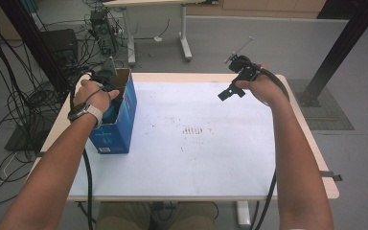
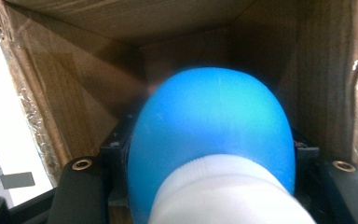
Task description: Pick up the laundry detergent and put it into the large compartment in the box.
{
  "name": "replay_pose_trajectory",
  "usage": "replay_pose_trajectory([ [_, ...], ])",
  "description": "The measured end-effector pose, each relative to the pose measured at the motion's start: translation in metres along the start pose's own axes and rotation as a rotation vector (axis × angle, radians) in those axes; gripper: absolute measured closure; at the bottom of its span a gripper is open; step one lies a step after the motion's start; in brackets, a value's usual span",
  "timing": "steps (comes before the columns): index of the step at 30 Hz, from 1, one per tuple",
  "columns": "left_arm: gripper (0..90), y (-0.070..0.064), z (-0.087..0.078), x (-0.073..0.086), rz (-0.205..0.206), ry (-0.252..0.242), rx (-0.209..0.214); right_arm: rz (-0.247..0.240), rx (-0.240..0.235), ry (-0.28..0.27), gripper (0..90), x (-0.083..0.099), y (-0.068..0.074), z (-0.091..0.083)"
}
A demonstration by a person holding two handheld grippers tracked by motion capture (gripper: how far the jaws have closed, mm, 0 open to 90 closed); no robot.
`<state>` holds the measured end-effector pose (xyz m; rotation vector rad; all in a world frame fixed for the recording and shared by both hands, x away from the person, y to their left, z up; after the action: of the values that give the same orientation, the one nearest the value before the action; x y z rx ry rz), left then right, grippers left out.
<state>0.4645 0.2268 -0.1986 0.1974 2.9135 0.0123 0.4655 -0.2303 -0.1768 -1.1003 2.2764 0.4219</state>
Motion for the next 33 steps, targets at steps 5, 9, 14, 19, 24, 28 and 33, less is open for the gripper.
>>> replay_pose_trajectory([
  [5, 37.6, -0.0001, 0.0, 0.0, 0.001, 0.001, 0.0, -0.001, 0.0, -0.001, 8.6, 0.0005, -0.0003, -0.0006],
  [9, 37.5, -0.0013, 0.0001, -0.0004, 0.001, 0.002, -0.002, 0.001, 0.001, -0.002, 8.6, 0.0013, -0.0007, -0.0016],
  [14, 37.6, -0.0012, 0.0003, -0.0005, 0.002, 0.003, -0.001, 0.002, 0.004, -0.001, 8.6, 0.0021, -0.0014, -0.0035],
  [19, 37.5, -0.0015, 0.0003, -0.0004, 0.004, 0.003, -0.003, 0.005, 0.006, -0.003, 8.6, 0.0031, -0.002, -0.0045],
  [24, 37.6, -0.0024, 0.0004, -0.0002, 0.003, 0.002, -0.006, 0.004, 0.005, -0.002, 8.6, 0.0025, -0.0015, -0.0045],
  [28, 37.6, -0.0025, 0.0003, -0.0001, 0.005, 0.001, -0.005, 0.004, 0.006, -0.003, 8.6, 0.0025, -0.0016, -0.0049],
  [33, 37.6, -0.003, 0.0003, -0.0002, 0.006, 0.004, -0.009, 0.005, 0.006, -0.003, 8.6, 0.0031, -0.0018, -0.0055],
])
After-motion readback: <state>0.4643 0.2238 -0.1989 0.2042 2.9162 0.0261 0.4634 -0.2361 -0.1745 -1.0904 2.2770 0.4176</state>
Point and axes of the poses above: each handheld gripper's, and its own axes: z roughly forward along the jaws, x roughly out of its underside, y roughly to its left, the point moved 5 cm from there along z, roughly forward along the jaws, and after that the axes turned 8 degrees about -y, right-handed, at the moved point
